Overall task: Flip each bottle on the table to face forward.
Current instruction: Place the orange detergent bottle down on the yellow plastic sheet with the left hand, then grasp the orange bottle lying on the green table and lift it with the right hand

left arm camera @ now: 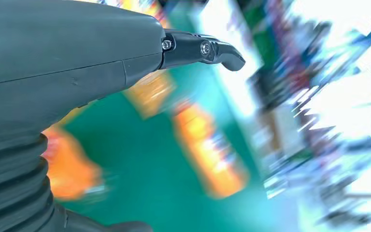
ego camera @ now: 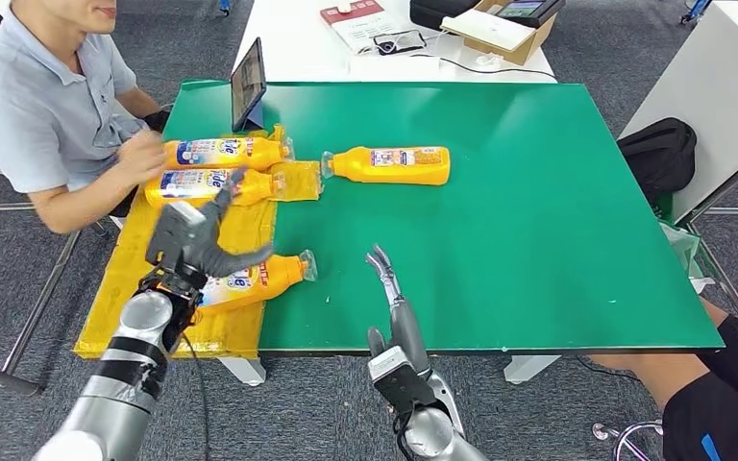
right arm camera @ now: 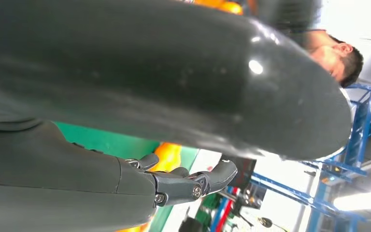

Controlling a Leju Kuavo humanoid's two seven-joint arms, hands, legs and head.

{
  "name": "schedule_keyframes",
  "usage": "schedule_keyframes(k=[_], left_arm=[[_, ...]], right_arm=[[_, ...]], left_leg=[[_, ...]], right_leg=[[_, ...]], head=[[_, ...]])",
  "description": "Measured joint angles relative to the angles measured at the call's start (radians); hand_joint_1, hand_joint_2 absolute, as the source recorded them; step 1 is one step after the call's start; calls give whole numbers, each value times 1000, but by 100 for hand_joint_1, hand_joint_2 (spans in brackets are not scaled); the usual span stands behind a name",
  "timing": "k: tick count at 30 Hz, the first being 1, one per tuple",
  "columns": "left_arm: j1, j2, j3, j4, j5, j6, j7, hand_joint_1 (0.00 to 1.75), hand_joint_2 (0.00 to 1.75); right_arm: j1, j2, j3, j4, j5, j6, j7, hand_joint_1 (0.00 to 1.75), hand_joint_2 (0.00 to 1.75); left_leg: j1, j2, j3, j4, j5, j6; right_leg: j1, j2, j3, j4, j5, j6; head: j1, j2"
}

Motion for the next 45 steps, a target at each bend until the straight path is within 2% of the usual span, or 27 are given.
schedule_keyframes(k=[1, 4, 8, 10, 13, 17, 19, 23, 27, 32, 36, 40, 45], left_arm=[[13, -16, 4, -42, 37, 41, -7, 0, 175], [51, -56, 12, -159, 161, 124, -14, 0, 175], [129, -91, 18, -303, 371, 190, -15, 0, 175], [186, -105, 25, -372, 455, 253, -32, 0, 175], [276, -128, 40, -463, 487, 400, -92, 0, 175], [345, -142, 46, -534, 489, 485, -120, 0, 175], [363, -145, 47, -550, 484, 505, -126, 0, 175], [384, -148, 47, -565, 475, 525, -132, 0, 0], [389, -150, 43, -565, 441, 575, -119, 0, 175], [391, -152, -1, -549, 334, 617, -123, 0, 175], [390, -149, -53, -535, 186, 642, -122, 0, 175], [388, -149, -88, -514, 110, 656, -84, 0, 175], [382, -149, -104, -489, 70, 654, -49, 0, 175]], right_arm=[[0, -3, 4, 0, 11, -13, 0, 0, 175], [0, -16, 16, 0, 42, -38, 0, 0, 175], [11, -46, 11, -4, 100, -27, 0, 0, 0], [37, -57, -19, -18, 134, 21, 0, 0, 0], [88, -59, -98, -55, 203, 103, 0, 0, 0], [126, -61, -179, -99, 269, 135, 2, 0, 175], [134, -64, -212, -116, 272, 155, 6, 0, 175], [135, -74, -271, -138, 280, 183, 9, 0, 175], [128, -80, -309, -141, 319, 162, 38, 0, 175], [41, -116, -368, -56, 525, 8, 79, 0, 175], [-45, -148, -379, 65, 656, -46, 109, 0, 175], [-121, -164, -378, 180, 705, -51, 161, 0, 175], [-200, -178, -378, 312, 728, -7, 229, 0, 175]], left_leg=[[0, 0, 0, 0, 0, 0], [0, 0, 0, 0, 0, 0], [0, 0, 0, 0, -1, 0], [0, 0, 0, 0, -1, 0], [0, 0, 0, 0, -2, -1], [0, -1, -1, 0, -2, -1], [0, -1, -1, 0, -2, -1], [0, -1, 0, 0, -2, 0], [0, 0, 0, 0, -1, 0], [0, 0, 0, 0, -1, 0], [-1, 0, 0, 0, -1, 0], [-1, 0, 0, 0, -1, 0], [0, 0, 0, 0, -1, 0]], right_leg=[[0, 0, 0, 0, 0, 0], [0, 0, 0, 0, 0, 0], [0, 0, 0, 0, 0, 0], [0, 0, 0, 0, 0, 0], [0, 0, -1, 0, -1, 0], [0, 0, -1, -1, -2, 2], [0, 0, -1, -1, -2, 2], [0, 0, 0, -1, -1, 2], [0, 0, 0, -1, -1, 1], [0, 0, 0, -1, 0, 1], [-1, 0, 0, -1, 0, 1], [-1, 0, 0, -1, 0, 1], [-1, 0, 0, 0, 0, 1]], head=[[0, 0], [0, 0], [0, 0], [0, 0], [0, 0], [0, 0], [0, 0], [0, 0], [0, 0], [0, 0], [0, 0], [0, 0], [0, 0]])
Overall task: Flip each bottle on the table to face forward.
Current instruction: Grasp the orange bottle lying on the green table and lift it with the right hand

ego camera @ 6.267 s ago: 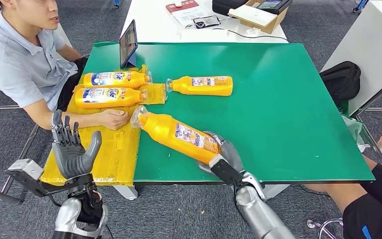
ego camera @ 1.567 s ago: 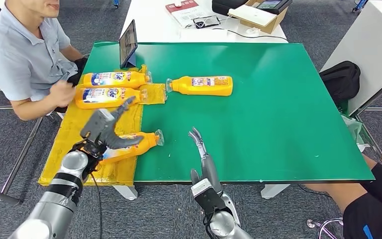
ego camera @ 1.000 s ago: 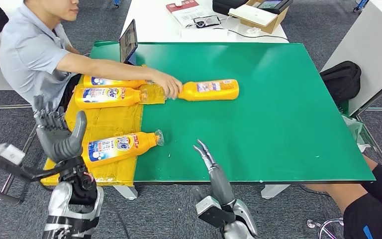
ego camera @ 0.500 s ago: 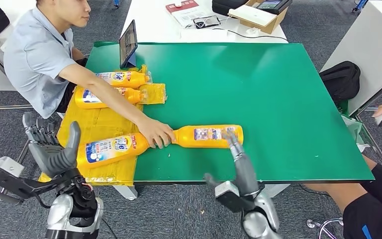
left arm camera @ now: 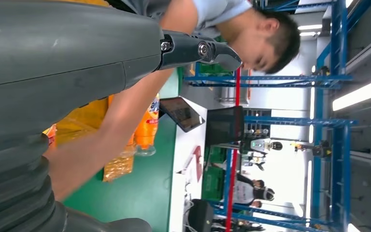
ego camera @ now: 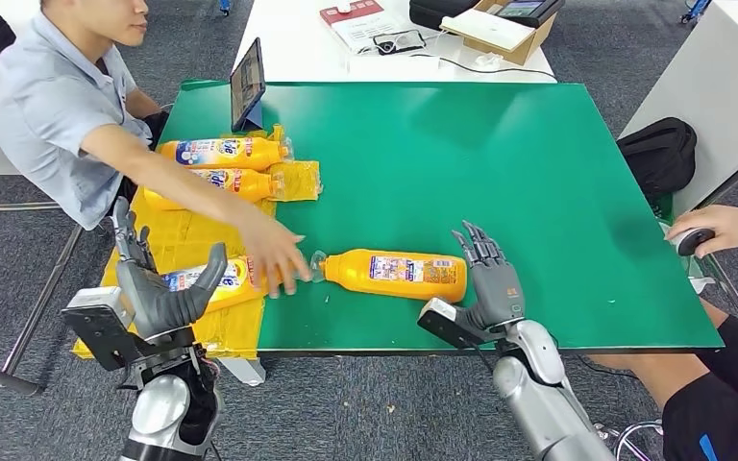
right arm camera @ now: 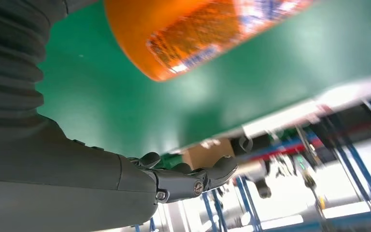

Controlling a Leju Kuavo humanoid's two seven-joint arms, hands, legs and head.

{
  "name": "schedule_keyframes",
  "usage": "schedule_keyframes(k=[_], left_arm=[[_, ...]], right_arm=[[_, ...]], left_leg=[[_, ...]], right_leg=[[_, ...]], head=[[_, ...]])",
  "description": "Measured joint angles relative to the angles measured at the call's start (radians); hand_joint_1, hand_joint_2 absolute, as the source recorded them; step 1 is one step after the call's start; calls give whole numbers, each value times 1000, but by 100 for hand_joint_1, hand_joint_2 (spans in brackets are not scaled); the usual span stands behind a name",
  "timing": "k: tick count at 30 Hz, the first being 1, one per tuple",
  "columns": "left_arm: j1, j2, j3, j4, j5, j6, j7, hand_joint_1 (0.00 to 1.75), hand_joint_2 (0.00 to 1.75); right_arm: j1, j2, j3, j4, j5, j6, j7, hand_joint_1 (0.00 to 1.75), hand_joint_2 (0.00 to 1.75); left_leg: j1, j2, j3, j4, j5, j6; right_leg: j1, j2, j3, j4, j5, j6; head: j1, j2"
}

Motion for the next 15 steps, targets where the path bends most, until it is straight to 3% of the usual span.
schedule_keyframes(k=[8, 15], left_arm=[[-16, 0, -24, 38, -24, -21, 31, 0, 175], [-23, 0, -37, 62, -28, -23, 33, 0, 175]], right_arm=[[-123, 1, 4, 185, 25, 81, 37, 0, 175], [-171, 17, 19, 275, 18, 98, 24, 0, 175]], left_leg=[[0, 0, 0, 0, 0, 0], [0, 0, 0, 0, 0, 0]], right_leg=[[0, 0, 0, 0, 0, 0], [0, 0, 0, 0, 0, 0]], head=[[0, 0], [0, 0]])
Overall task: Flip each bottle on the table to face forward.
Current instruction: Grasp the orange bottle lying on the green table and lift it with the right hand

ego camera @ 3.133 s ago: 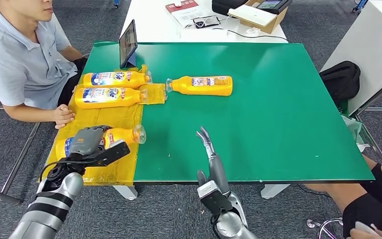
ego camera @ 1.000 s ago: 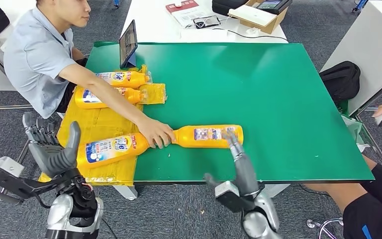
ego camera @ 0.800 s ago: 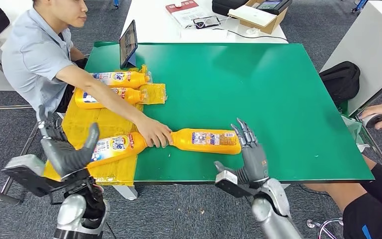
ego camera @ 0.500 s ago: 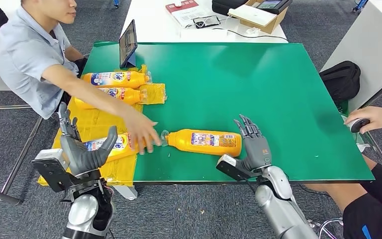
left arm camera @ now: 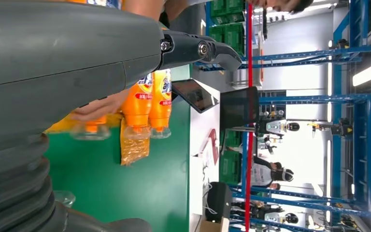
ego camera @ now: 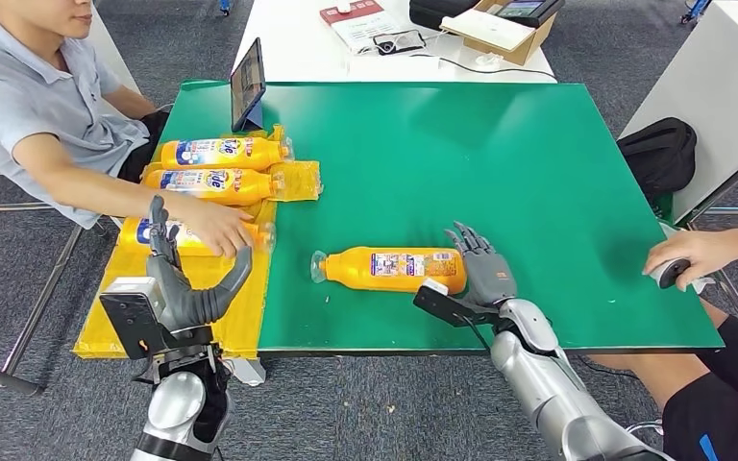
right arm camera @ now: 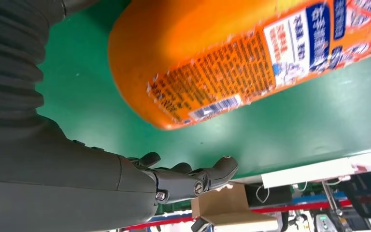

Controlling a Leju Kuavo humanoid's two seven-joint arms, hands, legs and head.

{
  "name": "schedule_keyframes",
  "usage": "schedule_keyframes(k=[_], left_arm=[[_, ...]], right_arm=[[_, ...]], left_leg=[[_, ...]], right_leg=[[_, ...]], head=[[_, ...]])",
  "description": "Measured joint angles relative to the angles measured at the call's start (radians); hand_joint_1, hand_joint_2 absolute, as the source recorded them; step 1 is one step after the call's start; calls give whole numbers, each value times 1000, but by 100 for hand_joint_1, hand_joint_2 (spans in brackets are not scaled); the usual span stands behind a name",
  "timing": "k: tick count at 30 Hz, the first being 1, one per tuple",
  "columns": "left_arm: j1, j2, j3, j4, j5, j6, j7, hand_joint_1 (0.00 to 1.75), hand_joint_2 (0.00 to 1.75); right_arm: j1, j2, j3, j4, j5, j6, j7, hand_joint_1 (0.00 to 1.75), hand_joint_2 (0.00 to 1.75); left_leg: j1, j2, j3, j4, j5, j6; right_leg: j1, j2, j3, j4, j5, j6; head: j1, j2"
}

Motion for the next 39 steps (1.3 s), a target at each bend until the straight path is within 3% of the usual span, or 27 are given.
schedule_keyframes(k=[13, 23, 26, 33, 39], left_arm=[[-50, -1, -29, 56, 6, -26, -1, 0, 175], [-63, -2, -53, 94, 76, -107, 58, 0, 175], [-58, 0, -56, 99, 108, -137, 93, 0, 175], [-38, 11, -56, 103, 128, -178, 145, 0, 175], [-25, 21, -56, 103, 110, -180, 157, 0, 175]], right_arm=[[-63, 66, 22, 90, -42, -13, -104, 0, 175], [-95, 89, 57, 135, -3, -71, -63, 0, 175], [-97, 89, 70, 147, 21, -72, -16, 0, 175], [-115, 87, 111, 178, 90, -4, 112, 0, 175], [-142, 85, 133, 192, 91, 63, 132, 0, 175]], left_leg=[[0, 0, 0, 0, 0, 0], [0, 0, 0, 0, 0, 0], [0, 0, 0, 0, 0, 0], [0, 0, 0, 0, 0, 0], [0, 0, 0, 0, 1, 0]], right_leg=[[0, 0, 0, 0, 0, 0], [0, 0, 0, 0, 0, 0], [0, 0, 0, 0, 0, 0], [0, 0, 0, 0, 0, 0], [0, 0, 0, 0, 0, 0]], head=[[0, 0], [0, 0], [0, 0], [0, 0], [0, 0]])
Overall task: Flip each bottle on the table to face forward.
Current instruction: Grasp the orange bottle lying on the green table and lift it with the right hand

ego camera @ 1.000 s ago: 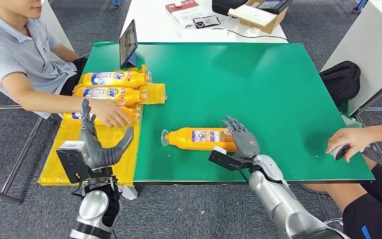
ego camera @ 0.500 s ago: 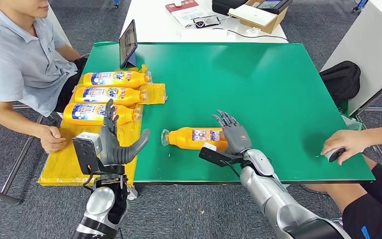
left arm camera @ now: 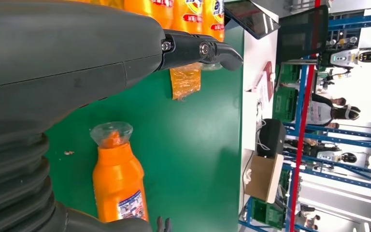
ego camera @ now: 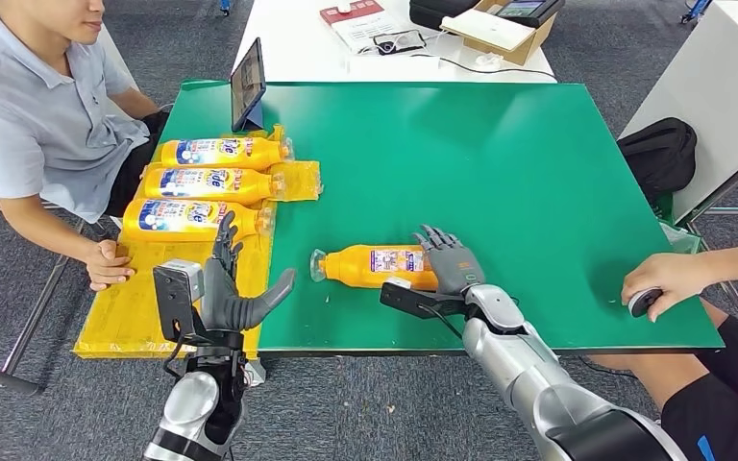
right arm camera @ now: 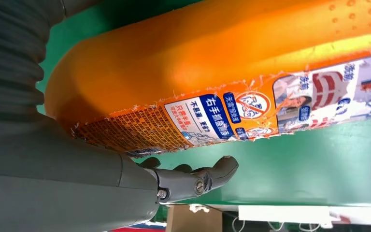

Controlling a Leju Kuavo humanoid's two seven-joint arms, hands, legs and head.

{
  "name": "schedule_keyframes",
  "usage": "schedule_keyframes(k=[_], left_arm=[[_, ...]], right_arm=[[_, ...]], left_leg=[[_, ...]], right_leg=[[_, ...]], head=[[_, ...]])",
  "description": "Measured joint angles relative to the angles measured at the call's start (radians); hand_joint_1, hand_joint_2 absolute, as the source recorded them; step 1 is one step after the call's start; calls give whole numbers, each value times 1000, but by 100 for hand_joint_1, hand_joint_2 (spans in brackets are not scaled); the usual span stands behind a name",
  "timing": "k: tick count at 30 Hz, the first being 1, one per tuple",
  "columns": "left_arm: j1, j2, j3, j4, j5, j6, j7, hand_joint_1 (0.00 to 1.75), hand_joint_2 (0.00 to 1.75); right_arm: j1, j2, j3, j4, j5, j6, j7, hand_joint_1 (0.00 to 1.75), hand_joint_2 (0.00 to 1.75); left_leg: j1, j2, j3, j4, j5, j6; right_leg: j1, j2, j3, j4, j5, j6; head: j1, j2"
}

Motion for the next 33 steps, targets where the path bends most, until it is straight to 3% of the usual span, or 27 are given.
schedule_keyframes(k=[1, 5, 11, 20, 25, 28, 33], left_arm=[[0, 1, 0, 0, -1, 0, 1, 0, 175], [1, 1, 0, 0, -3, -4, 2, 0, 175], [4, 3, 1, 3, -6, -12, 2, 0, 175], [12, 8, 7, 4, 12, -28, 3, 0, 175], [18, 8, 9, 4, 43, -51, -4, 0, 175], [27, 9, 14, -1, 106, -101, -35, 0, 175], [74, 13, 25, -27, 245, -250, -79, 0, 175]], right_arm=[[-2, 0, 0, 2, -3, 7, 0, 0, 175], [-9, 0, 0, 10, -24, 38, -16, 170, 175], [-18, -2, 0, 21, -66, 89, -59, 175, 175], [-36, -4, 0, 27, -99, 142, -43, 175, 175], [-28, -11, -4, 26, -152, 143, -90, 175, 175], [-15, -12, -19, 18, -210, 136, -136, 175, 175], [56, 12, -95, -65, -431, 137, -240, 175, 175]], left_leg=[[0, 0, 0, 0, 0, 0], [0, 0, 0, 0, 0, 0], [0, 0, 1, 0, 0, 0], [0, 0, 2, 0, 0, 0], [0, 0, 1, 0, 0, 0], [0, 0, 1, 0, 0, 0], [0, 0, 1, 0, 0, 0]], right_leg=[[0, 0, 0, 0, 0, 0], [0, 0, 0, 0, 0, 0], [0, 0, 0, 0, 0, 0], [0, 0, 1, 0, 0, 0], [0, 0, 1, 0, 0, 0], [0, 0, 1, 0, 0, 0], [0, 0, 1, 0, 0, 0]], head=[[0, 0], [0, 0], [0, 0], [0, 0], [0, 0], [0, 0], [0, 0]])
